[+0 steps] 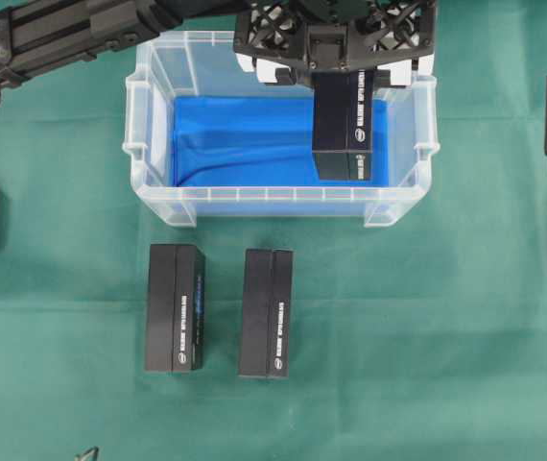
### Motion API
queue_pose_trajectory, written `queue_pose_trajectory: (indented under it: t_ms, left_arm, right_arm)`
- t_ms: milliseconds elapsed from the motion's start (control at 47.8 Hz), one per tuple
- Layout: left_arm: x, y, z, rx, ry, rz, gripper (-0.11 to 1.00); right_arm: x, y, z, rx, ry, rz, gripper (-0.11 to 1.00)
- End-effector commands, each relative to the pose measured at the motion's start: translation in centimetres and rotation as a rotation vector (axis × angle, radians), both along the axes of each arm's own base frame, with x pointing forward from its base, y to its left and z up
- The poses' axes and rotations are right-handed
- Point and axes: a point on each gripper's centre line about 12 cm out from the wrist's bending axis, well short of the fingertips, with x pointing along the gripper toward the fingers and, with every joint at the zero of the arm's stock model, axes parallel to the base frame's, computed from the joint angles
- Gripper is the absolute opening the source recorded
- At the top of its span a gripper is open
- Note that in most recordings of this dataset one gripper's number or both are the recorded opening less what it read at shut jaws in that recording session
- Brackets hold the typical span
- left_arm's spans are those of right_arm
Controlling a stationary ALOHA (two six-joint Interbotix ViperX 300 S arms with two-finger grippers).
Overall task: Take the box out of the case with the left arm.
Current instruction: 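Carry the box forward onto the cloth right of the other boxes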
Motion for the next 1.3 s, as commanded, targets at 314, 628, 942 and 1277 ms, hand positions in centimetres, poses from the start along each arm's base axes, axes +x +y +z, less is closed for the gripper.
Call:
queue_pose_trajectory:
  t_ms: [314,628,942,1277]
  left_arm:
    - [-0.1,-5.7,2.3,-0.018,-0.068,-0.016,0.64]
    - [0.1,-12.3,2.0,-0.062,-0.076,0.009,0.64]
    - [-0.2,-17.8,1.8,-0.107,-0.097,0.034,0.64]
    - [-0.2,-18.2,1.6,-0.08,-0.102,0.051,0.64]
  right_arm:
    - [0.1,0.0,0.3,0.001,-0.015,0.001,0.0]
    - [0.1,0.0,0.3,0.001,-0.017,0.001,0.0]
    - [0.2,0.0,0.3,-0.001,-0.014,0.004,0.0]
    - [0.1,0.0,0.3,-0.002,-0.013,0.002,0.0]
